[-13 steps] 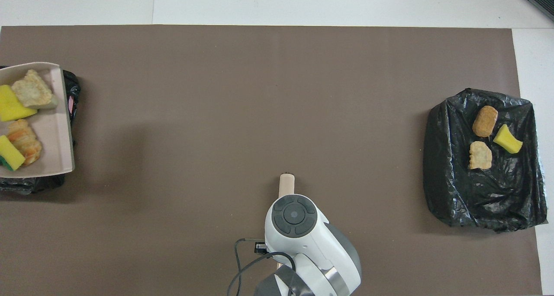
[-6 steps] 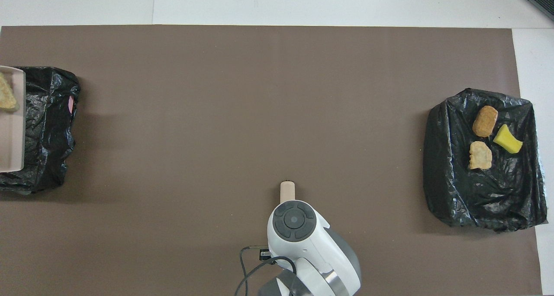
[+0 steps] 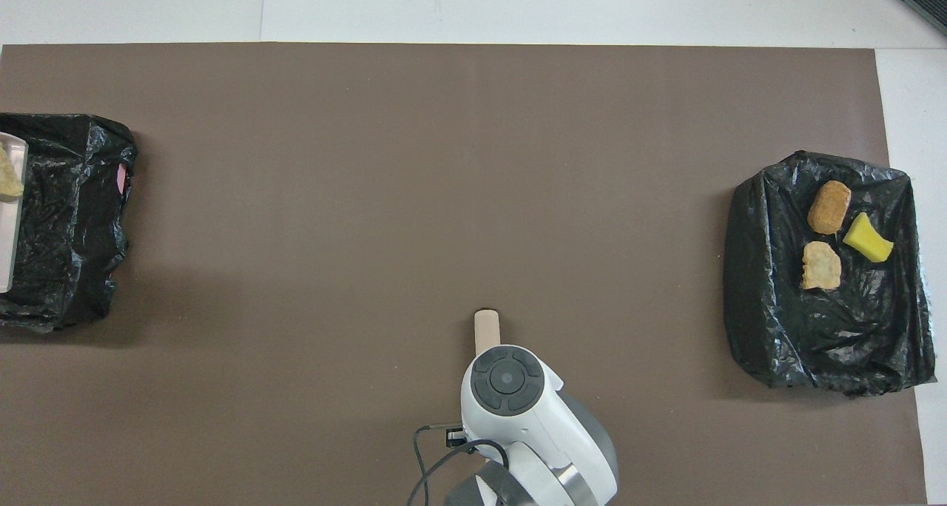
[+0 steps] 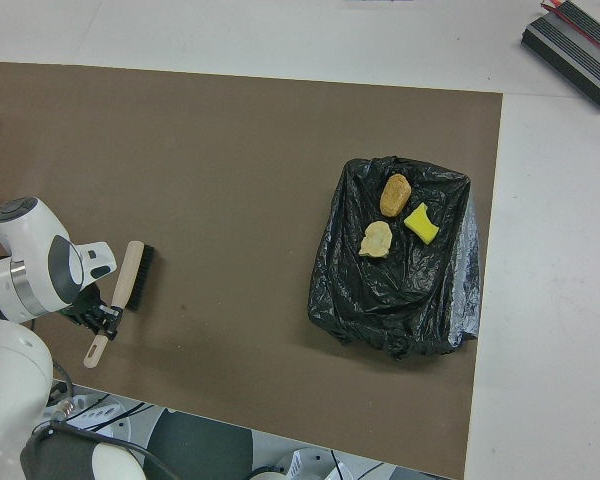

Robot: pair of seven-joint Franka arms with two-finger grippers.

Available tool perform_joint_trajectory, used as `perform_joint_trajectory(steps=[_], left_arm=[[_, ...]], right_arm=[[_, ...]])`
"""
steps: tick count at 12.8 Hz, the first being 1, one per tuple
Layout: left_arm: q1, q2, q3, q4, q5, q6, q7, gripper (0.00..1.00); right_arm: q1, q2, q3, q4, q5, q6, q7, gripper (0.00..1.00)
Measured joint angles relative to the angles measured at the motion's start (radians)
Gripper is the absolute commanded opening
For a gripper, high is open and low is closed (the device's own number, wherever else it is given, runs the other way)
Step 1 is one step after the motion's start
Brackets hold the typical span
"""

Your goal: Sweep and dump trash in bin

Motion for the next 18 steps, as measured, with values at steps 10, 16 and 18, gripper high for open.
perform_joint_trajectory(steps=[10, 16, 18], left_arm=[[-0.029, 0.017, -0.028, 0.007, 0.345, -0.06, -0.158, 0.0], [-0.028, -0.022, -0.07, 0.075, 0.301, -0.168, -0.158, 0.0], [-0.029, -0.031, -0.108, 0.075, 0.219, -0.212, -0.161, 0.0]], right_arm=[[0.0, 0.007, 0.0, -0.013, 0.001, 0.048, 0.022, 0.73], [0.0, 0.007, -0.001, 0.012, 0.002, 0.051, 0.022, 1.0], [-0.002, 0.006, -0.005, 0.046, 0.003, 0.031, 0.022, 1.0]])
